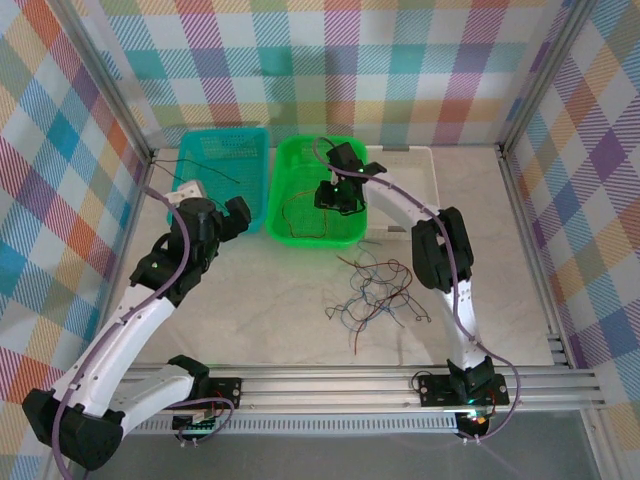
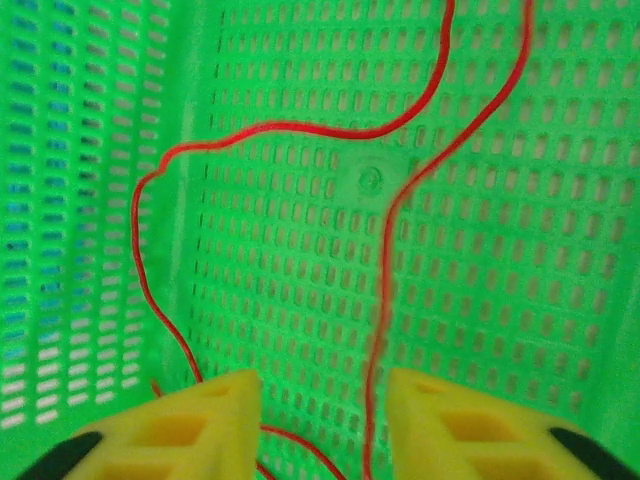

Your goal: Untangle the cables

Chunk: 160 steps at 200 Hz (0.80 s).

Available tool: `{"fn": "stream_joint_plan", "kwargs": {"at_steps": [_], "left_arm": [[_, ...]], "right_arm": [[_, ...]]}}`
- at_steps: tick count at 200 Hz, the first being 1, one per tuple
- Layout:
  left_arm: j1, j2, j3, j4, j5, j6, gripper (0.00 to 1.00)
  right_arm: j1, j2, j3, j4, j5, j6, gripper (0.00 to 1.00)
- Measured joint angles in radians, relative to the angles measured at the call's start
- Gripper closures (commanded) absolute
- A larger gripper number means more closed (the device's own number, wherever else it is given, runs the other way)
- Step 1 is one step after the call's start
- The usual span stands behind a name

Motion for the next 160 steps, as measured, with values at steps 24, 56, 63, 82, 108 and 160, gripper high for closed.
{"fn": "stream_joint_plan", "kwargs": {"at_steps": [24, 56, 63, 82, 108, 160], "left_arm": [[0.029, 0.035, 0.021, -0.016, 0.018, -0.008, 0.0], [0.145, 0.105, 0.068, -0.043, 0.08, -0.06, 0.0], [0.181, 0.132, 0.086, -0.056, 0.103, -0.078, 0.0], [0.283, 0.222, 0.145, -0.084, 0.162, -0.121, 0.0], [0.393, 0.349, 0.234, -0.121, 0.224, -0.173, 0.0], [0.469, 0.532, 0.378, -0.168, 0.26, -0.195, 0.0]], "right_arm": [[-0.002, -0.044, 0.003, -0.034, 0.008, -0.004, 0.52], [-0.002, -0.158, -0.013, -0.041, 0.009, -0.027, 0.47], [-0.002, -0.201, -0.035, -0.033, 0.006, -0.031, 0.46], [-0.002, -0.359, -0.136, 0.002, 0.002, -0.046, 0.4], [0.006, -0.616, -0.315, 0.071, -0.005, -0.065, 0.35], [0.045, -1.028, -0.68, 0.127, -0.005, -0.099, 0.09]]}}
